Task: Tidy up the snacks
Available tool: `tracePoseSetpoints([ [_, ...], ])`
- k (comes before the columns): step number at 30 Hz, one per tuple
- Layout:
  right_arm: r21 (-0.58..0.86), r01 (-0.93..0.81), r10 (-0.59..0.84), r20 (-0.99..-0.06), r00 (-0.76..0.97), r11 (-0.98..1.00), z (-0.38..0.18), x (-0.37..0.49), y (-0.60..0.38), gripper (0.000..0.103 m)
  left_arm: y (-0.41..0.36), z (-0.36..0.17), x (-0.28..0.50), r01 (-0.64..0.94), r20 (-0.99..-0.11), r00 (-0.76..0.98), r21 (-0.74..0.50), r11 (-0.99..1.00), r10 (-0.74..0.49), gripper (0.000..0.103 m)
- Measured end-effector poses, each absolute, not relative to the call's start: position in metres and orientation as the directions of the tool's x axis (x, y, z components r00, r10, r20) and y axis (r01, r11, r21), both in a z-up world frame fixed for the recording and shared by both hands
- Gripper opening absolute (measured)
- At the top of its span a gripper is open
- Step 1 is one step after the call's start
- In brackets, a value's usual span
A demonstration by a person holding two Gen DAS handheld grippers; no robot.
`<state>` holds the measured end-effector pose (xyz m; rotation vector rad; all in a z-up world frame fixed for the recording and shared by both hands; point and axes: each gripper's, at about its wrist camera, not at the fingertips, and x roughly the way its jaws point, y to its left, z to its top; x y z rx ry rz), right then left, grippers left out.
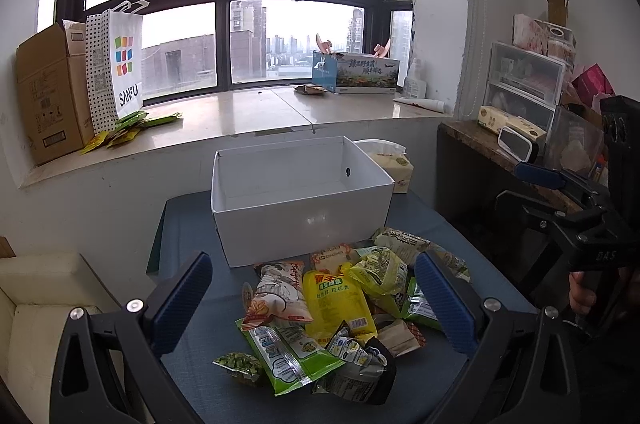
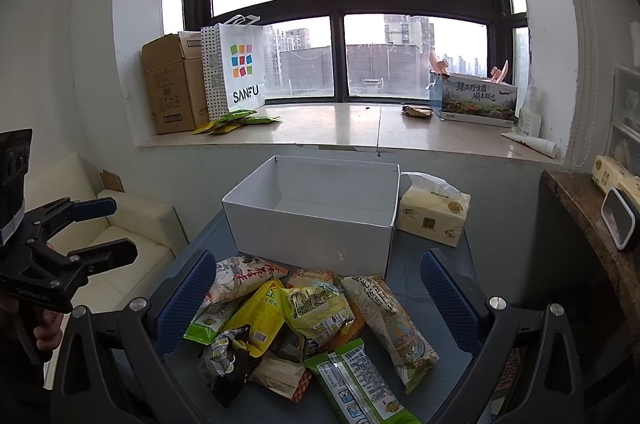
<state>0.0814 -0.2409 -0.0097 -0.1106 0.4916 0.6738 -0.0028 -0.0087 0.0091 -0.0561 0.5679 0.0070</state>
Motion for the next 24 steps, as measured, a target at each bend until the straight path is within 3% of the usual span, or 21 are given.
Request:
tracePoseSetpoints([
  [24,0.054,-0.628,0.569,-0.490,0.661,0.776,-0.0139,0.0834,-0.2382,0.103,-0.0074,0.0098,-0.0028,-0.020,-0.534,0.846,-0.047,0.999,-0.009,0.103],
])
